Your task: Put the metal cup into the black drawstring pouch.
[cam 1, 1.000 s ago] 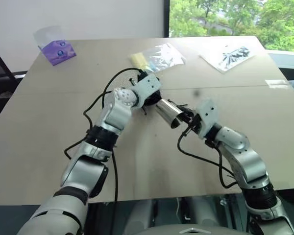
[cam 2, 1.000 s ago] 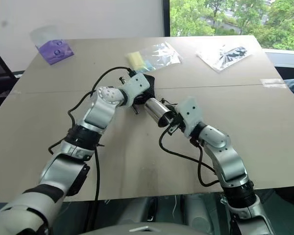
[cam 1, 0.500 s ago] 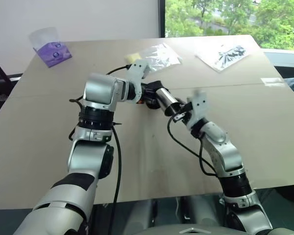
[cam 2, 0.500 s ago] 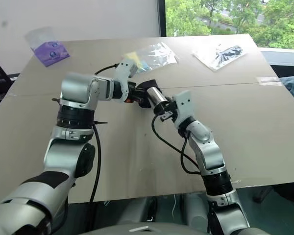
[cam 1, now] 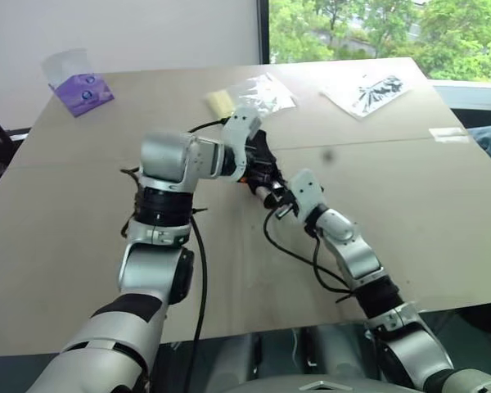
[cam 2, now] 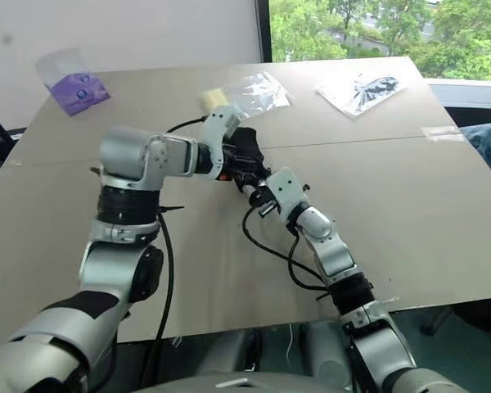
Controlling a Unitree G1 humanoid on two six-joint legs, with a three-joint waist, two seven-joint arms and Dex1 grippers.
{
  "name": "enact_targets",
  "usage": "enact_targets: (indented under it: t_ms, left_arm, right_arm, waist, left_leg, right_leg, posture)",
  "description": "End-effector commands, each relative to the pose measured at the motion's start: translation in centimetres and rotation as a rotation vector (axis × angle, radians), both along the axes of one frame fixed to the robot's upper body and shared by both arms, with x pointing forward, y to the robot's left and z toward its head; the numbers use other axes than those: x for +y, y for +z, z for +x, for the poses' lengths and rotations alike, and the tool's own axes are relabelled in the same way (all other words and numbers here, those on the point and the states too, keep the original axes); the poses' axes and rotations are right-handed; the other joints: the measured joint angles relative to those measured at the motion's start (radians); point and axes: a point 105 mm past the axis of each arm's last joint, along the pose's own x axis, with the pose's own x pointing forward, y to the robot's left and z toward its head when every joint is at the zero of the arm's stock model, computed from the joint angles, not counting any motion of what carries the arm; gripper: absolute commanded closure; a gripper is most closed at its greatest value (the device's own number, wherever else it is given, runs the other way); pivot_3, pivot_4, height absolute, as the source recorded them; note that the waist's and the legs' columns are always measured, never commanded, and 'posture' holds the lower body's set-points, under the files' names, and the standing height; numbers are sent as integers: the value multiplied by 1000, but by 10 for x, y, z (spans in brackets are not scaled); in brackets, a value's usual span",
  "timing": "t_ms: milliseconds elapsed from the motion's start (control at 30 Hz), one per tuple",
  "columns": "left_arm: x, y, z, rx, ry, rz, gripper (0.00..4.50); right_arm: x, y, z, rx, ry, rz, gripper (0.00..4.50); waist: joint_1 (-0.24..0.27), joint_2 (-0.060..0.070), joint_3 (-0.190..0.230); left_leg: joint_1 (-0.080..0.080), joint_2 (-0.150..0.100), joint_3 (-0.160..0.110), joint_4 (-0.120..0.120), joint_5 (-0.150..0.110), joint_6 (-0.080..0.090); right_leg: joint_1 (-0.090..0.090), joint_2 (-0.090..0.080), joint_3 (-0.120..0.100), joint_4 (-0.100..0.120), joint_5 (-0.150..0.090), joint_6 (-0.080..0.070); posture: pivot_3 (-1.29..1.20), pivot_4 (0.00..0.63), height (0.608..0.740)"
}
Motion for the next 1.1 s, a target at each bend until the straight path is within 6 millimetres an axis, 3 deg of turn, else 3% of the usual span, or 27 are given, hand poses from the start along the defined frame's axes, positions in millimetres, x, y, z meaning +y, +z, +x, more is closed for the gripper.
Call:
enact_targets:
  t_ms: [33, 167, 233, 333, 367, 433, 467, 500, 567, 633, 733, 767, 833, 867, 900, 1000, 1033, 1100]
  left_arm:
    - [-13, 13, -18, -43, -82, -13, 4452]
    - [-10, 14, -24, -65, -67, -48, 4452]
    - [-9, 15, -25, -77, -59, -62, 4452]
    - [-10, 22, -26, -93, -51, -100, 4452]
    - [-11, 25, -26, -99, -56, -121, 4452]
    - [-14, 30, -28, -110, -68, -144, 4452]
    - [-15, 31, -29, -114, -71, -149, 4452]
    - [-16, 34, -29, -115, -76, -166, 4452]
    - [-18, 38, -30, -118, -80, -193, 4452]
    - [-21, 39, -31, -113, -80, -218, 4452]
    - [-23, 38, -31, -106, -69, -221, 4452]
    - [-23, 38, -31, -106, -66, -223, 4452]
    - [-23, 38, -32, -102, -61, -241, 4452]
    - [-24, 38, -32, -99, -60, -247, 4452]
    - [-25, 37, -32, -97, -58, -250, 4452]
    - [-28, 35, -34, -89, -55, -263, 4452]
    - [-29, 35, -34, -86, -56, -266, 4452]
    - [-31, 33, -35, -78, -55, -279, 4452]
  right_arm:
    - [5, 31, 11, 95, -33, 368, 4500]
    - [-1, 40, 25, 256, -95, 702, 4500]
    - [0, 40, 27, 200, -104, 588, 4500]
    - [24, 35, 17, -108, 1, 55, 4500]
    - [31, 39, 16, -57, 26, 152, 4500]
    - [30, 54, 21, 153, 11, 554, 4500]
    - [28, 58, 24, 218, 10, 677, 4500]
    - [26, 59, 27, 204, -2, 651, 4500]
    - [36, 49, 28, 7, 2, 239, 4500]
    - [53, 41, 19, -148, 88, -18, 4500]
    - [60, 71, 23, 168, 87, 573, 4500]
    - [59, 74, 25, 176, 79, 592, 4500]
    - [68, 66, 19, -76, 122, 180, 4500]
    - [71, 60, 15, -117, 151, 105, 4500]
    - [72, 59, 13, -105, 164, 126, 4500]
    - [66, 76, 19, 121, 135, 523, 4500]
    - [63, 77, 21, 96, 120, 491, 4500]
    - [68, 69, 14, -99, 164, 176, 4500]
  waist:
    - [-1, 0, 0]
    - [7, 1, 0]
    - [12, 0, 0]
    - [5, 1, 0]
    - [3, 1, 0]
    - [-1, 0, 0]
    - [0, 0, 0]
    - [5, 0, 0]
    - [5, 0, 0]
    - [-5, 0, 0]
    - [-9, 0, 0]
    - [-2, 0, 0]
    - [1, 0, 0]
    - [-5, 0, 0]
    - [-11, 0, 0]
    - [-8, 0, 0]
    - [-4, 0, 0]
    - [-3, 0, 0]
  left_leg:
    - [0, 0, 0, 1, 0, 0]
    - [0, 0, 0, 3, 0, 0]
    - [1, 0, 0, 5, 0, 0]
    - [0, 0, 1, 6, 0, 0]
    - [0, 0, 2, 6, 0, 0]
    - [0, 0, 1, 5, 0, -1]
    - [0, 1, 1, 6, 0, -1]
    - [-1, 1, 0, 6, 0, -1]
    - [0, 0, -1, 7, 0, 0]
    - [0, -1, 2, 7, 0, 0]
    - [1, 2, 1, 5, 0, -1]
    - [0, 2, 1, 5, 0, -2]
    - [0, 1, -1, 6, 0, -1]
    - [-1, 0, -1, 7, 0, -1]
    - [-1, -1, 2, 7, 0, -1]
    - [0, 1, 1, 6, 0, -1]
    - [0, 1, 1, 6, 0, -1]
    - [0, 1, 0, 6, 0, -1]
  right_leg:
    - [0, 0, 0, 1, 0, 0]
    - [1, -1, 0, 3, 0, 0]
    - [2, -1, 0, 4, 0, 0]
    - [-1, 0, 1, 6, 0, 0]
    - [-1, 0, 2, 7, 0, 0]
    - [-1, 1, 2, 7, 0, 0]
    - [-1, 1, 1, 7, 0, 0]
    - [-1, 0, 0, 6, 0, 0]
    - [1, -1, 0, 5, 0, 0]
    - [0, -1, 2, 6, 0, 0]
    - [-1, 1, 2, 7, 0, 0]
    - [-1, 1, 1, 6, 0, 0]
    - [0, 0, -1, 6, 0, 0]
    - [0, 0, 0, 6, 0, 0]
    - [-1, 0, 2, 6, 0, 0]
    - [-1, 1, 2, 6, 0, 0]
    - [-1, 1, 2, 7, 0, 0]
    - [-1, 0, 0, 6, 0, 0]
  posture:
    - [0, 150, 740]
    - [0, 150, 740]
    - [0, 150, 740]
    - [0, 150, 740]
    - [0, 150, 740]
    - [0, 150, 740]
    - [0, 150, 740]
    - [0, 150, 740]
    - [0, 150, 740]
    - [0, 150, 740]
    - [0, 150, 740]
    - [0, 150, 740]
    - [0, 150, 740]
    - [0, 150, 740]
    - [0, 150, 740]
    - [0, 150, 740]
    - [0, 150, 740]
    - [0, 150, 740]
